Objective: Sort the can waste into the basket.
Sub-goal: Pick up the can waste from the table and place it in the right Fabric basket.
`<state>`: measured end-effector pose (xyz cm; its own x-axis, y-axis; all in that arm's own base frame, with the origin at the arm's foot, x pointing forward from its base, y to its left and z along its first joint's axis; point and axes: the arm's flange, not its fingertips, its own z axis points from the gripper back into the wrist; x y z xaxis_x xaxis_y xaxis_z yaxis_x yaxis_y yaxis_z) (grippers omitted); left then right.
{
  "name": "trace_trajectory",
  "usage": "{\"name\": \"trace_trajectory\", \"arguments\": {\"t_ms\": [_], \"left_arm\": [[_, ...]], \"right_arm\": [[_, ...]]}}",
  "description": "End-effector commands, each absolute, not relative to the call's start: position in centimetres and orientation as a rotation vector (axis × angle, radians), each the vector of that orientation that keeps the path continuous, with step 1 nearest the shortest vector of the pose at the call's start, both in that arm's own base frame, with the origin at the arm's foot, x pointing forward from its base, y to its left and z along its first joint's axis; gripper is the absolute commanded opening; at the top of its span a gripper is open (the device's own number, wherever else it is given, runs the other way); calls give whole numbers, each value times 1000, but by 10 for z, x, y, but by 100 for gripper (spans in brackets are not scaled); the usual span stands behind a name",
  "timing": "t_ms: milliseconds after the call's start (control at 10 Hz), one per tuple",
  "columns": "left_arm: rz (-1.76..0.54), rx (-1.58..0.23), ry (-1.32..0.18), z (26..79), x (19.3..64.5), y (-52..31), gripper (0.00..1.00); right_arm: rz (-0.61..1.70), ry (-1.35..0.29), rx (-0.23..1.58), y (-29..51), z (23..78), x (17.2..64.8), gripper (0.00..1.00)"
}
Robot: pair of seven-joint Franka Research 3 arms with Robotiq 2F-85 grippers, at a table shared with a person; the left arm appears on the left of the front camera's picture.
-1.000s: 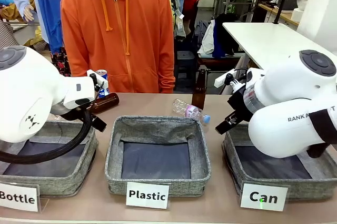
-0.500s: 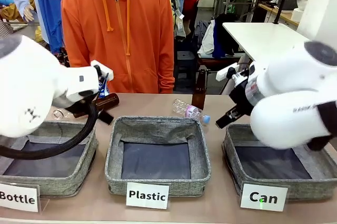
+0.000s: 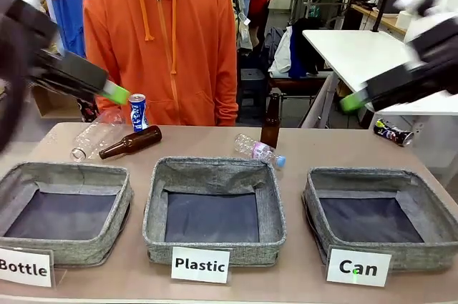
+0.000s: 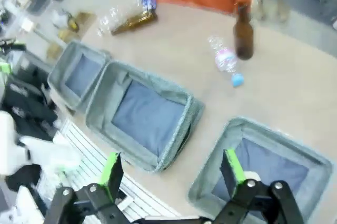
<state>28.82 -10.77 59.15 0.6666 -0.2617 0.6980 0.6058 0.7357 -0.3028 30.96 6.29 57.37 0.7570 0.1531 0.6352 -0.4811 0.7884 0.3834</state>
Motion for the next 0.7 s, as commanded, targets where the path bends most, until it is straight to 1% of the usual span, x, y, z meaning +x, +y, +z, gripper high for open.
{"name": "trace_trajectory", "arguments": {"t_ms": [0, 100, 200, 300, 500, 600], "left_arm": [[-411, -698, -691, 559, 294, -11, 100], [-252, -764, -709, 539, 298, 33, 100], [-114, -831, -731, 510, 300, 79, 100], [22, -918, -766, 482, 300, 113, 100], [324, -1009, -749, 422, 290, 161, 100], [384, -1034, -769, 409, 279, 175, 100]], "right_arm": [[140, -743, 584, -23, 529, 258, 100], [29, -779, 632, -61, 512, 241, 100], [-131, -792, 689, -99, 487, 227, 100], [-244, -795, 719, -125, 466, 217, 100], [-416, -793, 745, -158, 439, 199, 100], [-477, -786, 731, -166, 431, 193, 100]]}}
